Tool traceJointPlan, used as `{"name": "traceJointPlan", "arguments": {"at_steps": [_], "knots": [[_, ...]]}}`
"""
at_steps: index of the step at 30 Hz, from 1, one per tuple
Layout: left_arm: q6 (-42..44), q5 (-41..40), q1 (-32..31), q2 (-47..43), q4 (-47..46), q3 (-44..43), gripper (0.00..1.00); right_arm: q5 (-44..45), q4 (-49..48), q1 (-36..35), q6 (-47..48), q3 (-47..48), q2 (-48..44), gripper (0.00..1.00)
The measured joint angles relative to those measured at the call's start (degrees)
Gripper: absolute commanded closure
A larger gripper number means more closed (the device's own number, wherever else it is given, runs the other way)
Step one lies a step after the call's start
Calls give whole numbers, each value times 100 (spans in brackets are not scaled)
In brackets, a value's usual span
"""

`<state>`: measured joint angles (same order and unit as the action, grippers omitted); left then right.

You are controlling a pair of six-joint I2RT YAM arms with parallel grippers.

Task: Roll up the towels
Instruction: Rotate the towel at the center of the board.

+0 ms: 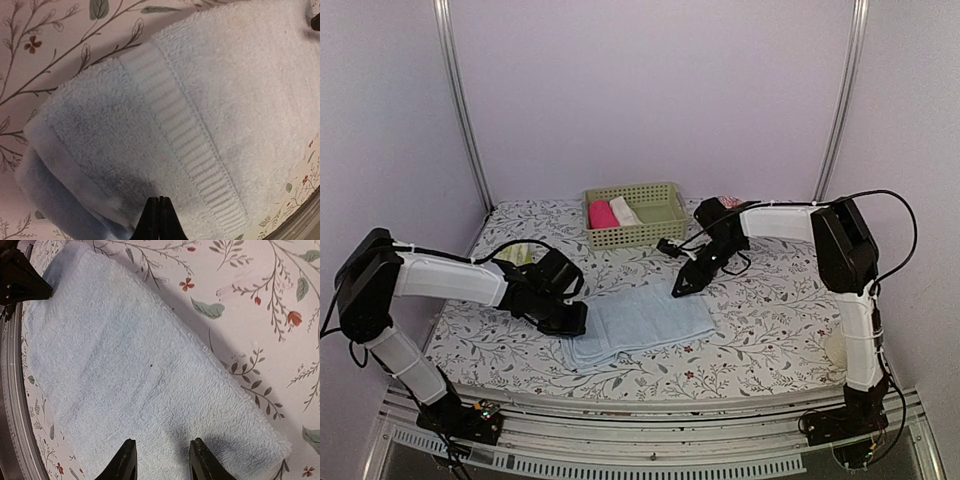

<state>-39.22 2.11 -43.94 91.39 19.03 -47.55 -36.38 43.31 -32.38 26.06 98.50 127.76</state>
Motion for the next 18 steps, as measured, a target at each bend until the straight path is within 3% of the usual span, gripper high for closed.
{"name": "traceJointPlan", "arguments": {"at_steps": [8,13,18], "knots": [[284,-96,144,398,264,-131,100,284,-350,-17,101,-1008,-258,66],[846,-481,282,1414,835,-1475,100,605,-719,-144,247,-2406,-1193,65],[1635,-1062,439,2586,968,-3075,100,643,-560,-745,509,-3554,-2087,62]]}}
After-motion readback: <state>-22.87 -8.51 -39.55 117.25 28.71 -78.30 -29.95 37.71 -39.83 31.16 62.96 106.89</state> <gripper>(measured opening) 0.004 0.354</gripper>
